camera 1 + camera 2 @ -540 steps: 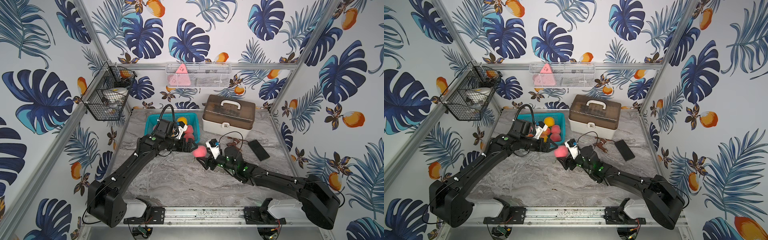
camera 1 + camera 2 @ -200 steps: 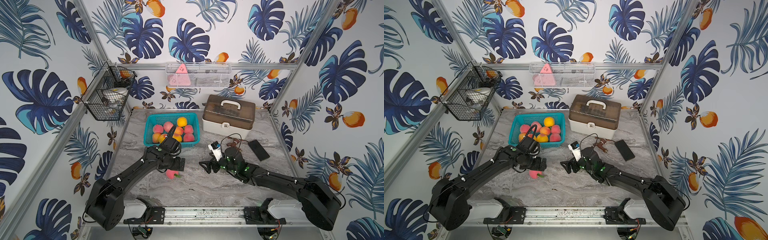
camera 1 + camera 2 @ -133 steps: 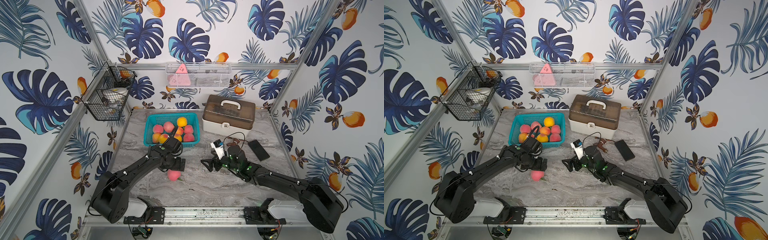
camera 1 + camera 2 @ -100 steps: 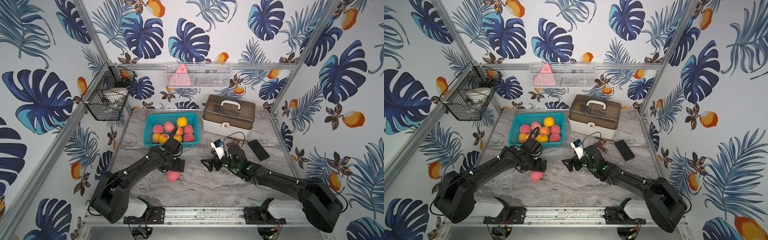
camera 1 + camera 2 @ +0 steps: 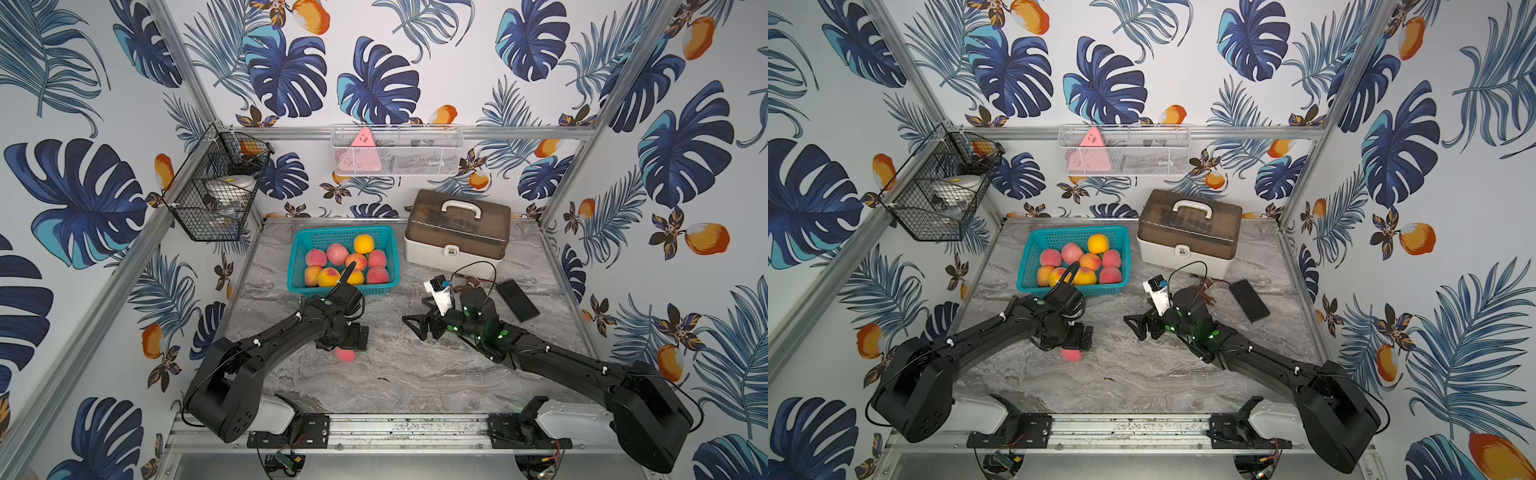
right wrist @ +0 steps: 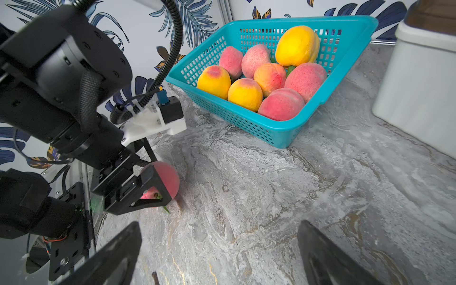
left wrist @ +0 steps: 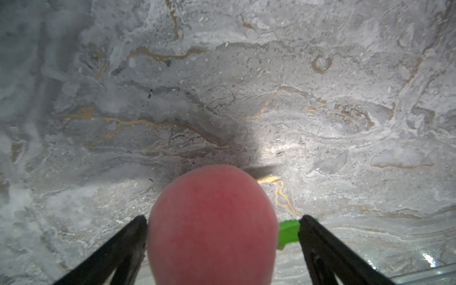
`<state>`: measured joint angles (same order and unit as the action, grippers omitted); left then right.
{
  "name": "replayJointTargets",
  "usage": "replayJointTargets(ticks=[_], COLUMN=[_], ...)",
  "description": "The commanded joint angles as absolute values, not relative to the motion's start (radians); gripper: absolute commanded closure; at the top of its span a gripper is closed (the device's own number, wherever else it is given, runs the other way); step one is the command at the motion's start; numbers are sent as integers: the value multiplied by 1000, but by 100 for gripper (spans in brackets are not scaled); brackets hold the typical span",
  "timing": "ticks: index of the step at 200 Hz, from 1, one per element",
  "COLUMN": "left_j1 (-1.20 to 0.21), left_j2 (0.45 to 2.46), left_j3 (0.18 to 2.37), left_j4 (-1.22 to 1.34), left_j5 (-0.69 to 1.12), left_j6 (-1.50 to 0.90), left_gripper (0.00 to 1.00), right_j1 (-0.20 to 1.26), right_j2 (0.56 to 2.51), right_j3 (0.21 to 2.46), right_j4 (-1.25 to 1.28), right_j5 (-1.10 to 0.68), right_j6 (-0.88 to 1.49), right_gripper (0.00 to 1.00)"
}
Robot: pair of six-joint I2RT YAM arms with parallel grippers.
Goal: Put the peaches into the basket
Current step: Place the peach in the basket.
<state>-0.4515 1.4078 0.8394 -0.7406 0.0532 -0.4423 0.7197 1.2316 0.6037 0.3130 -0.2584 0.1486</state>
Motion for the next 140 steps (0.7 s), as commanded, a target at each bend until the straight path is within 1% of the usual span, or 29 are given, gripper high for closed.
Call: replayJointTargets(ticks=[1,22,42,66,94,140], left_j1=[-457,-466,-468,-469,-472,-473], left_j2=[1406,1401,1401,1406,1411,1402], left_j3=[838,836,836,835,833,841], left_j4=[-735,-738,-738,-737,-730,-732], left_j5=[42,34,32,29,34,33], left_j6=[-457,-460,-462,-460,-461,-459], left_gripper=[1,2,5,10,23,31], right_j1=[718,716,715,713,714,709], right_j2=[1221,1222,1227,1219,1197,1178], right_j3=[609,609,611,614,612,610], right_j4=[304,308,310,300,280,264], right_j5=[-254,-259,-261,-257,-240,-229], right_j6=[148,149,150,146,133,128], right_gripper=[0,0,0,0,0,0])
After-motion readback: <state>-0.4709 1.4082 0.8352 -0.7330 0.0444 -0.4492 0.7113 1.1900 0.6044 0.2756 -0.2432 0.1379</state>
